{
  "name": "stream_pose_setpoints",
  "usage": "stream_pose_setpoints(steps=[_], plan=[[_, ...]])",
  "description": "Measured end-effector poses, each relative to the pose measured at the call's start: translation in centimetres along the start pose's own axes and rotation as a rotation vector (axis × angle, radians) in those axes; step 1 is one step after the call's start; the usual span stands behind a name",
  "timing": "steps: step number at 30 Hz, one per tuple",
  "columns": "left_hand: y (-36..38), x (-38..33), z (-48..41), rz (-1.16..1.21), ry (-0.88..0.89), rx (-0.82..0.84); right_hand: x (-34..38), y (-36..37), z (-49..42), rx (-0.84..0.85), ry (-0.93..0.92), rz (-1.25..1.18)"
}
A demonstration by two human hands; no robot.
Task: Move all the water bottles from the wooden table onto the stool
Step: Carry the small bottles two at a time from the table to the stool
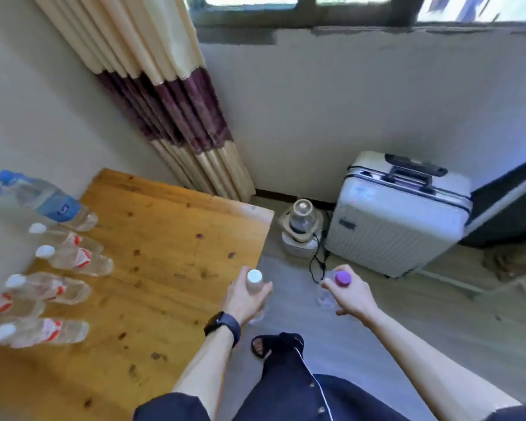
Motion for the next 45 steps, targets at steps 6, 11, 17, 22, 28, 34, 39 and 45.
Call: stream_pose_setpoints(steps=[6, 11, 17, 22, 28, 34, 39, 45], plan=[[19.3, -9.6, 9.1, -0.144, 0.225, 0.239, -18.2, -14.2, 11.3, -0.257, 0.206, -0.305], [35.7, -20.2, 18.6, -0.28, 0.486, 0.542, -32.0, -26.2, 23.3, -0.568, 0.334, -0.527], [51.9, -32.0, 34.7, -0.322, 0.822, 0.855, -44.4, -34.8, 38.7, -1.114, 0.407, -0.808], [61.5, -39.0, 47.7, -0.229, 1.015, 1.039, -51.7, -36.6, 50.5, -1.562, 0.459, -0.924], [72.8, -44.1, 62.1, -0.153, 1.177, 1.27, -61.1, -41.5, 60.2, -1.796, 0.601, -0.917], [85.3, -46.5, 72.2, -0.106, 1.145, 1.441, -70.2, -49.0, 66.9, -1.852, 0.738, -0.8], [94.4, -47.2, 80.0, -0.178, 1.24, 1.539, -76.3, -53.5, 72.3, -1.883, 0.774, -0.784], [104.8, -47.1, 89.3, -0.235, 1.204, 1.619, -85.7, -57.7, 77.7, -1.891, 0.825, -0.789]])
Point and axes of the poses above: each hand's wrist, its own z-axis away from the middle knuckle, its own y-axis out of the palm, x = y × z, the point moved 6 cm from there along -z, towards the middle knuckle, and after that the axes turned 15 degrees about z, right-handed, at the moved point
